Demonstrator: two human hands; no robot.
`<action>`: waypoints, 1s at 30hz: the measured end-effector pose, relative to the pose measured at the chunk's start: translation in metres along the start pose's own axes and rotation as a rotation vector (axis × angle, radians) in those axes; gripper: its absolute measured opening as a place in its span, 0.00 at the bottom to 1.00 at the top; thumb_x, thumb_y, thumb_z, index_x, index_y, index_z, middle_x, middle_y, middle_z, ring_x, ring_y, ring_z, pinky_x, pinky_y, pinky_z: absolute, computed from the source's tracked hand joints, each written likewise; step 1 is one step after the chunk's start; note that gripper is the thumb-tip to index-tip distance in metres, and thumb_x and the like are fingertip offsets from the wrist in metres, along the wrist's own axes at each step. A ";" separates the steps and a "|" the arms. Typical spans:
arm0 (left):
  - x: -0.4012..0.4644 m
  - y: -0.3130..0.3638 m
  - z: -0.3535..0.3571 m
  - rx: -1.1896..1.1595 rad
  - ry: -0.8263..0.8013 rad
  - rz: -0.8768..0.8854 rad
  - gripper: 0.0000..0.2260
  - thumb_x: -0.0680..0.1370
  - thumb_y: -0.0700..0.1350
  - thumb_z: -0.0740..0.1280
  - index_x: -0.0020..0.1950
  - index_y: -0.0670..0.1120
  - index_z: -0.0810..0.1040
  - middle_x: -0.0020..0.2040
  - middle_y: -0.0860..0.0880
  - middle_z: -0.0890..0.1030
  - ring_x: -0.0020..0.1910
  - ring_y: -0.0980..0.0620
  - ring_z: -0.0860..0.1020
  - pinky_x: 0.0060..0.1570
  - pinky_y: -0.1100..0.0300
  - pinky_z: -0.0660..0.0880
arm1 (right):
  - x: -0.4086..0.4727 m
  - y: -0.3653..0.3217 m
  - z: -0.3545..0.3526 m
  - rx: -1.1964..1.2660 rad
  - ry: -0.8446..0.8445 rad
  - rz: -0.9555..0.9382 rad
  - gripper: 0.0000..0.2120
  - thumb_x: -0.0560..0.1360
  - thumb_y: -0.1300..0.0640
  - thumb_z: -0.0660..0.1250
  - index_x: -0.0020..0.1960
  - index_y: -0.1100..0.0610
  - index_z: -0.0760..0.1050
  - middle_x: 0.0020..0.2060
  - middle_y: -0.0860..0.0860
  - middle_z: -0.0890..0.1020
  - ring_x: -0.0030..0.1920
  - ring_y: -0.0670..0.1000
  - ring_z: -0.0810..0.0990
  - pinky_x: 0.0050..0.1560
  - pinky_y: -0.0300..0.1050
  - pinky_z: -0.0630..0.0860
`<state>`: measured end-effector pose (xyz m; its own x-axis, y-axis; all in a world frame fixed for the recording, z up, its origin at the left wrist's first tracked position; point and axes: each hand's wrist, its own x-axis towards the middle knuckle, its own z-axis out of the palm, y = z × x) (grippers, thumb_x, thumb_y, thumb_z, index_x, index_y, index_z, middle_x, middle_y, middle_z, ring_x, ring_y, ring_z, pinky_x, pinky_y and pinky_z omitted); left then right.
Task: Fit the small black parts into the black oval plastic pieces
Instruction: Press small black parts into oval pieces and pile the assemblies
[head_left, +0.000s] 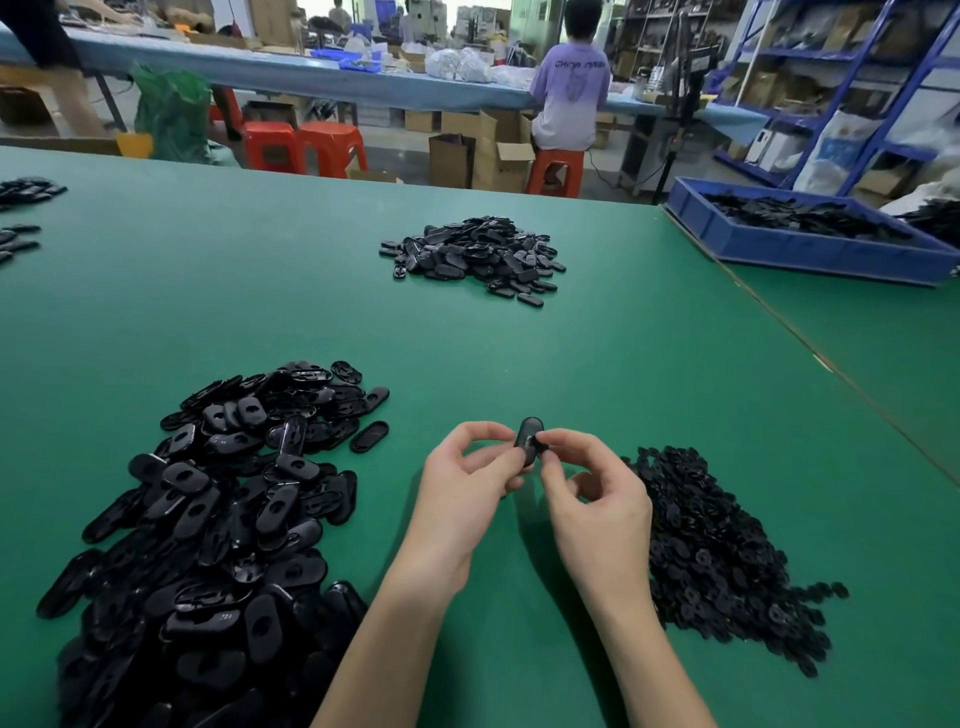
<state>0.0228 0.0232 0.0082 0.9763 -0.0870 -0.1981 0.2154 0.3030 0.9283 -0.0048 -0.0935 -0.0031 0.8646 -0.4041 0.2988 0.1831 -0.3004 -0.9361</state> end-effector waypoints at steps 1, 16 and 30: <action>0.000 0.000 0.001 0.002 -0.011 0.012 0.09 0.77 0.36 0.71 0.55 0.44 0.79 0.47 0.46 0.87 0.43 0.52 0.81 0.52 0.60 0.77 | 0.001 0.000 0.000 0.007 0.007 0.003 0.11 0.76 0.62 0.72 0.44 0.46 0.83 0.36 0.48 0.84 0.26 0.44 0.68 0.31 0.36 0.70; -0.002 -0.001 -0.001 -0.090 0.061 0.067 0.06 0.79 0.35 0.69 0.55 0.42 0.78 0.43 0.44 0.87 0.43 0.50 0.86 0.42 0.65 0.80 | 0.004 0.004 0.000 0.091 0.056 0.087 0.06 0.75 0.60 0.75 0.43 0.50 0.81 0.37 0.41 0.84 0.27 0.43 0.69 0.33 0.34 0.70; -0.001 0.002 0.002 -0.057 0.025 0.068 0.05 0.80 0.37 0.68 0.56 0.41 0.79 0.45 0.45 0.87 0.46 0.49 0.86 0.42 0.63 0.81 | 0.011 0.003 -0.001 0.137 -0.018 0.204 0.07 0.74 0.61 0.76 0.41 0.50 0.86 0.38 0.44 0.87 0.42 0.42 0.84 0.46 0.39 0.75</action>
<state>0.0219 0.0224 0.0112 0.9888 -0.0411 -0.1437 0.1488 0.3606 0.9208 0.0045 -0.0997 -0.0025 0.8979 -0.4288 0.0993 0.0651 -0.0938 -0.9935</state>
